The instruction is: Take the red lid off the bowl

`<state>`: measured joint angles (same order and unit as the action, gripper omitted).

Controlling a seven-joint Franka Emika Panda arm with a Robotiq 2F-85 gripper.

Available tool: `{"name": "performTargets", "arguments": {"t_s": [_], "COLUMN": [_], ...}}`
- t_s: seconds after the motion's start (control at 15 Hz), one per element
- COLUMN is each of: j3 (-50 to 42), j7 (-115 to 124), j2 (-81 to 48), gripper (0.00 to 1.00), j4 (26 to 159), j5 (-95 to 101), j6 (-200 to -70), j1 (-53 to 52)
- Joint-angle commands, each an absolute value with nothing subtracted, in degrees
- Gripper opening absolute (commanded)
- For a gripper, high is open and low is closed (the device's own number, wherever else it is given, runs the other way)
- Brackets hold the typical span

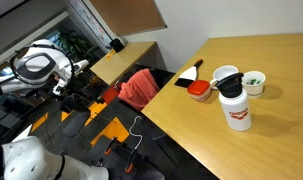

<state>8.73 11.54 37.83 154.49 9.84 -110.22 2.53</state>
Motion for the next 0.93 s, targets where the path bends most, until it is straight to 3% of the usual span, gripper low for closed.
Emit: {"name": "performTargets", "arguments": {"t_s": [0.0,0.4,0.87], "j3": [7.92,7.84,2.16], "j7": [12.0,12.76,15.78], "j2": [37.73,37.18,25.07], "gripper": [1.0,1.0,1.0], "j4": [154.39,154.12,151.69], "j5": [10.32,10.36,4.44], "j6": [-110.03,-111.3,-134.64], "j1": [1.64,2.0,4.43]}}
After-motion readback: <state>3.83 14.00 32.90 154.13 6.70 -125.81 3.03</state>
